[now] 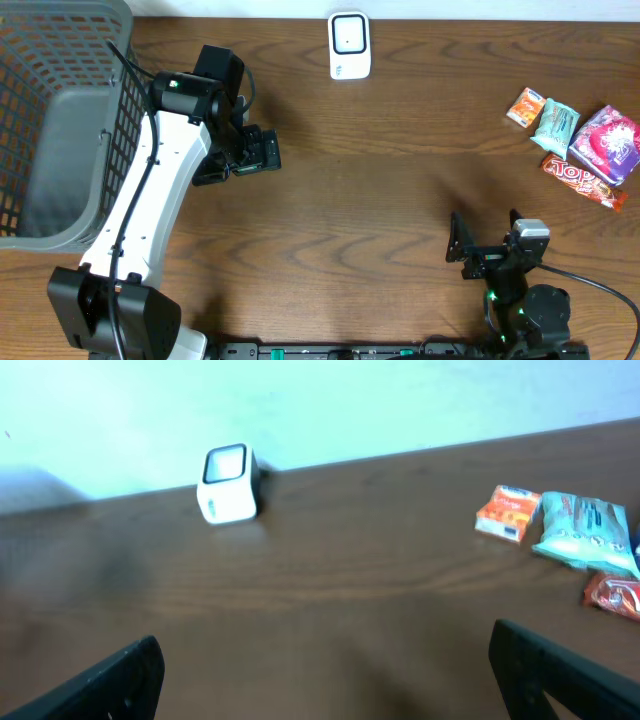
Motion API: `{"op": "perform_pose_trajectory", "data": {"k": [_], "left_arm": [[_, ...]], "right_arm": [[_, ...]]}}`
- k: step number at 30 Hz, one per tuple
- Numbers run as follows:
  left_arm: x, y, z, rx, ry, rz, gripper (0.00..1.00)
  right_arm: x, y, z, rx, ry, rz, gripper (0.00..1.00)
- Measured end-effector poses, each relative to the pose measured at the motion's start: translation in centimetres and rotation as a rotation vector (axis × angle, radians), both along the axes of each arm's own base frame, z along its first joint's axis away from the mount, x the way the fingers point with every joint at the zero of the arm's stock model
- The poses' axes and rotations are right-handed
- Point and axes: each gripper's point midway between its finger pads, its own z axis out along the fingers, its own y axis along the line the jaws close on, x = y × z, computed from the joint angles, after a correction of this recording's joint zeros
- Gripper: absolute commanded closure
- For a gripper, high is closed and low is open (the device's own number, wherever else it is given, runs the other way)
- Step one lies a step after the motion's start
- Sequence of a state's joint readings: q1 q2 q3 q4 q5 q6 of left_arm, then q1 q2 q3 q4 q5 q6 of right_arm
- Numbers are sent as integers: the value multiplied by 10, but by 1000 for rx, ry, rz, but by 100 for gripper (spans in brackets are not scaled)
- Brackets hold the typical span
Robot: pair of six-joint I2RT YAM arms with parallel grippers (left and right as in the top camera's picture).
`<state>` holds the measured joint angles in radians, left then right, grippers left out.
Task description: Scan the item barcode
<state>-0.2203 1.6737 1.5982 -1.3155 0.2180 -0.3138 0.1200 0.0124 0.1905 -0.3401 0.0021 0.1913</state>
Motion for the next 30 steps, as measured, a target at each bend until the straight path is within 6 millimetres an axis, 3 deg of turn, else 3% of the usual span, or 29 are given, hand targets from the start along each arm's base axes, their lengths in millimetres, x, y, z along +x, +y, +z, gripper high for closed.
{"op": "perform_pose_trajectory", "data": {"k": [18, 30], "left_arm": [[0, 0, 0, 0, 0, 0, 2], [0, 0, 0, 0, 0, 0, 2]], "right_arm": [[18, 3, -6, 17, -150, 12, 1], [18, -2, -22, 10, -87, -9, 1]]}}
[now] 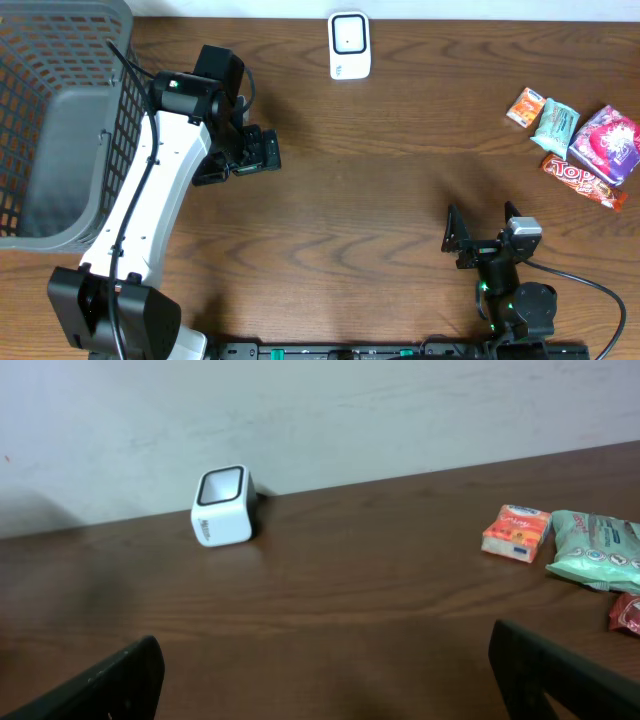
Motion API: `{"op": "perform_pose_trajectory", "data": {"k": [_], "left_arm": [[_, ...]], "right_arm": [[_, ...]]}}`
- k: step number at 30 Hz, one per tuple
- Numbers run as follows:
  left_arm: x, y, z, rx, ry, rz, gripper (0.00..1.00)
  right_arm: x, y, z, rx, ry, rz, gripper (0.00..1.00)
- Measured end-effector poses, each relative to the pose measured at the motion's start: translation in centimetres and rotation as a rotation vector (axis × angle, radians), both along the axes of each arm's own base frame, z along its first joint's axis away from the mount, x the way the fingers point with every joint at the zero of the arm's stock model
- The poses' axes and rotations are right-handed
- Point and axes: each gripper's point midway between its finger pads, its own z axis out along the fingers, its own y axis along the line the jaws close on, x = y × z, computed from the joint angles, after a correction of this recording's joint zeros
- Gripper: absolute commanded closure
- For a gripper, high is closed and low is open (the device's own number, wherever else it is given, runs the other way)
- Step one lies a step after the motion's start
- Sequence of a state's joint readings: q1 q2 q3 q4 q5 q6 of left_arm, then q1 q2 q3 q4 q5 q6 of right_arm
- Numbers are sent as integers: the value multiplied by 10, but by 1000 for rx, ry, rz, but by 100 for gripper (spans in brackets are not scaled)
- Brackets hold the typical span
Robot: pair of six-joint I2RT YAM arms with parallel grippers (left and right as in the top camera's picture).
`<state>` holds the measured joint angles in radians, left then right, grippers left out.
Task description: Scan the item barcode
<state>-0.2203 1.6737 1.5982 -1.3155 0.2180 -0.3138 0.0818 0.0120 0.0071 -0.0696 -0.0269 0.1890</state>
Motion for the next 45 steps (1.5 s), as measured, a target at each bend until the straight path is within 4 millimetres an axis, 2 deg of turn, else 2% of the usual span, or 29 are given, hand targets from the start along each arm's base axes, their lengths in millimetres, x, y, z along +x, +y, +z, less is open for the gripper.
{"op": "perform_pose_trajectory", "data": {"k": [8, 19, 45], "left_arm": [[0, 0, 0, 0, 0, 0, 2], [0, 0, 0, 0, 0, 0, 2], [0, 0, 0, 0, 0, 0, 2]], "right_arm": [[0, -1, 0, -10, 0, -3, 1], [0, -2, 0, -130, -12, 1, 1], [0, -1, 0, -148, -14, 3, 1]]}}
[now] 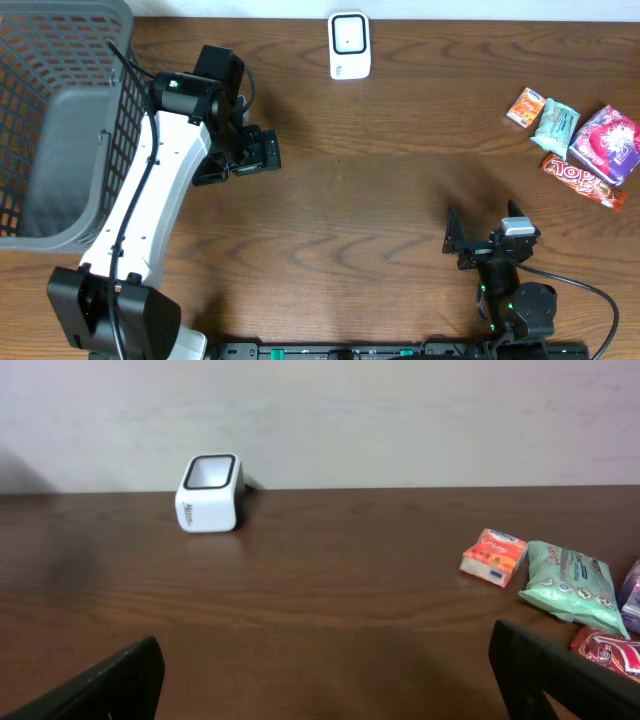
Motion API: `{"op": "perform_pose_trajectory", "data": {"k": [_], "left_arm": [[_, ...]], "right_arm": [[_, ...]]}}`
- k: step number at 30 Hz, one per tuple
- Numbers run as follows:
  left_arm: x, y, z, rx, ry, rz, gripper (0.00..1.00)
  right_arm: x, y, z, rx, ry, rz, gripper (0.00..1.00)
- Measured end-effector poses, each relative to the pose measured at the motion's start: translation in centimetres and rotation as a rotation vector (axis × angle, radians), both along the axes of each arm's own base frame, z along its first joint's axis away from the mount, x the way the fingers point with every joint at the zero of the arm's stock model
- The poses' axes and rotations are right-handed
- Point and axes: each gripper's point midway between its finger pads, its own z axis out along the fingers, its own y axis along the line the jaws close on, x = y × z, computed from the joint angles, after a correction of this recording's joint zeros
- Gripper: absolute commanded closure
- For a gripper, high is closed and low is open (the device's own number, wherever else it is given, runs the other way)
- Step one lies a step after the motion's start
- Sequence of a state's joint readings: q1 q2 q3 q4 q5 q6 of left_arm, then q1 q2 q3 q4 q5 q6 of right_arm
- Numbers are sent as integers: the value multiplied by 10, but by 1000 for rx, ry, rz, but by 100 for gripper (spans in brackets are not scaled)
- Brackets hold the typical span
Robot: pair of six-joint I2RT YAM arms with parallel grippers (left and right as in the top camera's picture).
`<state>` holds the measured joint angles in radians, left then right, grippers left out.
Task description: Scan the item barcode
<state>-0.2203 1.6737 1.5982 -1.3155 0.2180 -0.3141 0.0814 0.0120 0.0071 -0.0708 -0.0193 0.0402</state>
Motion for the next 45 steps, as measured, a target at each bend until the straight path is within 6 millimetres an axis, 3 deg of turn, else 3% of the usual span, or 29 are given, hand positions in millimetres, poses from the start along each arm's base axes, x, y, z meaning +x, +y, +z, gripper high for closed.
{"op": "perform_pose_trajectory", "data": {"k": [32, 39, 45], "left_arm": [[0, 8, -1, 44, -2, 4, 2], [-19, 17, -32, 91, 61, 3, 2], [-24, 20, -54, 71, -74, 10, 2]], "right_arm": [[0, 0, 0, 0, 0, 0, 1], [0, 0, 0, 0, 0, 0, 1], [0, 0, 0, 0, 0, 0, 1]]}}
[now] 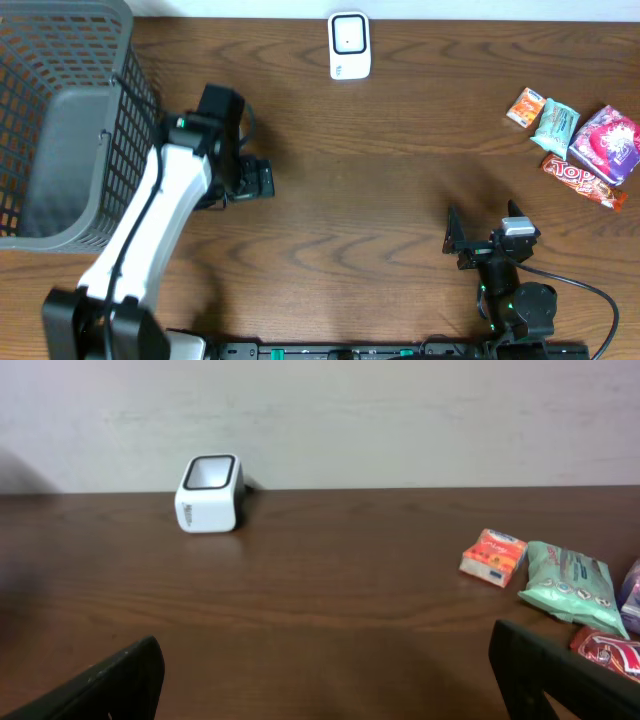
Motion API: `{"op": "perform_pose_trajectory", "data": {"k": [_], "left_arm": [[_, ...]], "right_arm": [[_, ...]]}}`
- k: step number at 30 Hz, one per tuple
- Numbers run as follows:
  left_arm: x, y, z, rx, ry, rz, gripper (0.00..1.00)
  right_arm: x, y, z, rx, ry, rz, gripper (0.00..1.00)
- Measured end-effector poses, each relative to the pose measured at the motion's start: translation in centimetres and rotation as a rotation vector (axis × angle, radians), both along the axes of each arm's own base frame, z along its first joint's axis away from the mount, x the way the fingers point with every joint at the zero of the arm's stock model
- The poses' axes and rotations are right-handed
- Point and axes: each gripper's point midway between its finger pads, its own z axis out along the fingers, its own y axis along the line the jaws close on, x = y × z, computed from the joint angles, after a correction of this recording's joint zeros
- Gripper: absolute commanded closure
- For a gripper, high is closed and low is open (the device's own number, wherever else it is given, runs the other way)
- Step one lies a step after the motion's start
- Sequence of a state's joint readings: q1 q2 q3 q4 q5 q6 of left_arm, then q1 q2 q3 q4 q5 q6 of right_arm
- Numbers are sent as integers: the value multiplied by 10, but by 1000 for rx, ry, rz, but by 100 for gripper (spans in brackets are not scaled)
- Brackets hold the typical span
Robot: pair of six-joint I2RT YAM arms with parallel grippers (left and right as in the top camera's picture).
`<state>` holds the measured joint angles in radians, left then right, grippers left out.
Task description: Scan the item barcode
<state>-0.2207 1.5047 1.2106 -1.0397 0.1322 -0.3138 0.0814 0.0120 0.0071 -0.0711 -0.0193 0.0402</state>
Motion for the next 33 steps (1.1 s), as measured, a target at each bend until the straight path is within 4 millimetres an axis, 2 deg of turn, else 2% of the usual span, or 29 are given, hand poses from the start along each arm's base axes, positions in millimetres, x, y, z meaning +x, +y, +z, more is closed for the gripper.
{"op": "perform_pose_trajectory", "data": {"k": [2, 12, 20, 28, 33], "left_arm": [[2, 0, -4, -14, -74, -5, 2], [-19, 5, -35, -31, -352, -124, 2], [-32, 8, -37, -53, -607, -157, 2], [-54, 19, -55, -43, -726, -164, 2], [-56, 20, -46, -51, -836, -156, 2]], "right_arm": [[0, 0, 0, 0, 0, 0, 1], [0, 0, 0, 0, -1, 0, 1], [0, 0, 0, 0, -1, 0, 1], [0, 0, 0, 0, 0, 0, 1], [0, 0, 0, 0, -1, 0, 1]]}}
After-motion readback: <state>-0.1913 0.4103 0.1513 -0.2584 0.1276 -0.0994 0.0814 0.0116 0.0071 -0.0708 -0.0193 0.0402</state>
